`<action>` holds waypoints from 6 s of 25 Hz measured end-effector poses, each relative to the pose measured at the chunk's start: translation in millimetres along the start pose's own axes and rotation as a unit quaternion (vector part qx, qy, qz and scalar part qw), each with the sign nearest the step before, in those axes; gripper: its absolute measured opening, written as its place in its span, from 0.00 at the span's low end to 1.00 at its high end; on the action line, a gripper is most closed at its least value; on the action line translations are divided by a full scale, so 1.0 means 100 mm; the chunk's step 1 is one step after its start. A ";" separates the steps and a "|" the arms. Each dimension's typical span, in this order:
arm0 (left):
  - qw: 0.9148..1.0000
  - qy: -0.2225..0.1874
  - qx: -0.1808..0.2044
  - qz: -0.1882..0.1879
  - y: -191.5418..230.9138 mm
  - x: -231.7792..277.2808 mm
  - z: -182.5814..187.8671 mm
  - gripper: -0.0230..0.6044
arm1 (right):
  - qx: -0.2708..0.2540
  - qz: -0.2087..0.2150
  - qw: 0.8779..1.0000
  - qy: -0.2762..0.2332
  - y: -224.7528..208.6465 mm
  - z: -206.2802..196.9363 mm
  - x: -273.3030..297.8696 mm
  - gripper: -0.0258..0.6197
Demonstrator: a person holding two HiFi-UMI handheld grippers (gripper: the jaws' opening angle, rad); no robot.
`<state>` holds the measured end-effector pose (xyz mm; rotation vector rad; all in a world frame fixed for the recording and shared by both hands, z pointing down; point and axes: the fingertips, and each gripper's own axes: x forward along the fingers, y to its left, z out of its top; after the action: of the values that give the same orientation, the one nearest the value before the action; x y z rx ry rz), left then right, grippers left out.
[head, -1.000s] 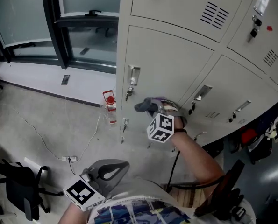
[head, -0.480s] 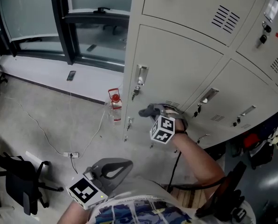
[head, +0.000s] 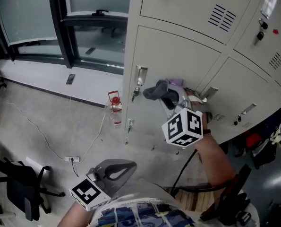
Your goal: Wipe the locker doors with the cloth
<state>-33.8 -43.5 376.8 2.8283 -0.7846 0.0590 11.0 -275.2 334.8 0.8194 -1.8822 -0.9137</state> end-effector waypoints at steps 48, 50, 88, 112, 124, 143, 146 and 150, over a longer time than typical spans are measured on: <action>0.999 0.013 -0.027 0.025 0.10 -0.01 -0.08 0.04 | -0.031 0.070 0.996 0.049 1.12 -0.54 1.01 0.22; 0.999 0.015 -0.020 0.025 0.10 0.00 -0.09 0.04 | -0.029 0.085 0.995 0.053 1.27 -0.59 1.08 0.22; 1.000 -0.013 -0.013 0.003 0.12 -0.25 0.01 0.04 | -0.042 -0.161 0.985 -0.039 -1.22 0.79 0.04 0.22; 1.000 0.002 -0.018 0.001 0.10 -0.14 -0.07 0.04 | -0.035 0.008 0.999 0.023 0.43 0.00 0.79 0.22; 1.000 0.003 -0.024 0.013 0.16 -0.13 -0.09 0.04 | 0.039 0.020 0.999 0.003 0.85 -0.16 1.01 0.22; 0.999 0.001 -0.016 0.031 0.22 -0.20 -0.10 0.04 | 0.061 0.147 0.986 0.045 1.75 -0.54 1.34 0.22; 0.999 0.000 -0.016 0.029 0.24 -0.21 -0.10 0.04 | 0.067 0.132 0.989 0.023 1.32 -0.30 1.00 0.22; 1.000 -0.009 -0.013 0.019 0.24 -0.19 -0.06 0.04 | 0.039 0.068 0.997 -0.006 0.53 0.07 0.50 0.22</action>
<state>-62.2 -52.9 385.2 2.7947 -0.8363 0.0282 -25.5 -286.6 396.7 0.7245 -1.9693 -0.7670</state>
